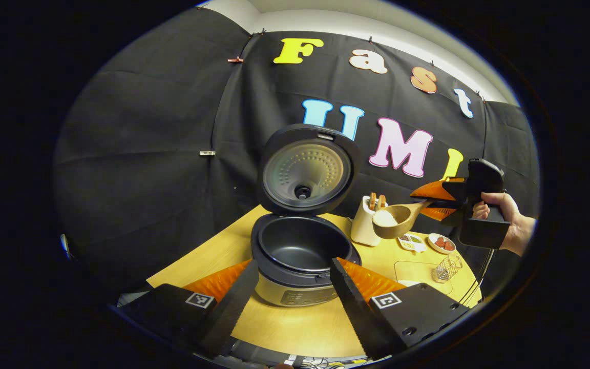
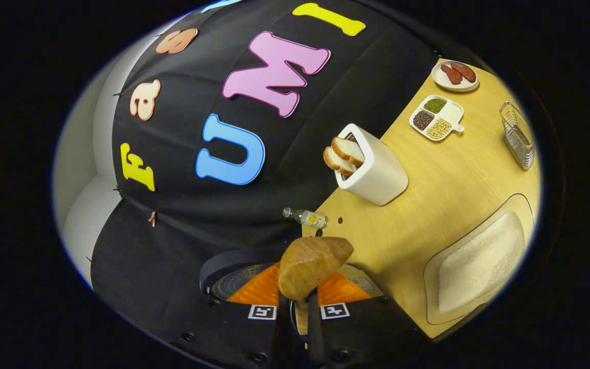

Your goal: Close the left gripper, press the button to open the rice cooker; take a wooden spoon from the chopstick holder with the right hand, scoop a spoonful of rice and pour it into the rice cooker, then put the wooden spoon back into the chopstick holder.

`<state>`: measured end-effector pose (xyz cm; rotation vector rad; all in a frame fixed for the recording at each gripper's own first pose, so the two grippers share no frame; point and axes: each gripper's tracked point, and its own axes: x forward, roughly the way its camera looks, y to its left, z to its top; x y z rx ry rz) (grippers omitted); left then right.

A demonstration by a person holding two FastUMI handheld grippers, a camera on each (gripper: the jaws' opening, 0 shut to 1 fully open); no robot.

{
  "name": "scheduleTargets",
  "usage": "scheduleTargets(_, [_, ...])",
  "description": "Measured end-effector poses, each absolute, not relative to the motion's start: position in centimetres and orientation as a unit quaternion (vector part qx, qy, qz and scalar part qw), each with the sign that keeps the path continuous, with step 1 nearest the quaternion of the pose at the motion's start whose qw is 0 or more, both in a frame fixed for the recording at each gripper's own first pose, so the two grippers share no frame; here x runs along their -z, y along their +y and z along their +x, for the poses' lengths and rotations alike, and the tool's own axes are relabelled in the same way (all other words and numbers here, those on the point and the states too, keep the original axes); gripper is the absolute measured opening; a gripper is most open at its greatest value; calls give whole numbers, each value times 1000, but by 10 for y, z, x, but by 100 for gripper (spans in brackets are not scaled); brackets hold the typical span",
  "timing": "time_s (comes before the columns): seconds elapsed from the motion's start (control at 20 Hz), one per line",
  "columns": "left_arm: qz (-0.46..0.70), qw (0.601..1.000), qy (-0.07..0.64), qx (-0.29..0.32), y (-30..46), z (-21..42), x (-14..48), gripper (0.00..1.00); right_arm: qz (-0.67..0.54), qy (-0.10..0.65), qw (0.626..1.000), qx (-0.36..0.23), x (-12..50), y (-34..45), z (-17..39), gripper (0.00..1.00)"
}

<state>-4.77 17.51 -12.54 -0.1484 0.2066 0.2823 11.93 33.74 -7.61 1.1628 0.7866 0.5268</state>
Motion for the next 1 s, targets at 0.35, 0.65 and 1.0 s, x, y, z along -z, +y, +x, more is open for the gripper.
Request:
scheduleTargets(0.35, [-102,974,121,-160,207,-60,144,96,410,341,790,-303,79,424,109,16])
scheduleTargets(0.65, [-84,974,124,-170,227,-63,145,96,261,273,854,-359,77,469,102,16])
scheduleTargets(1.0, [-84,976,125,-157,228,-61,147,96,97,180,876,-437,69,511,75,16])
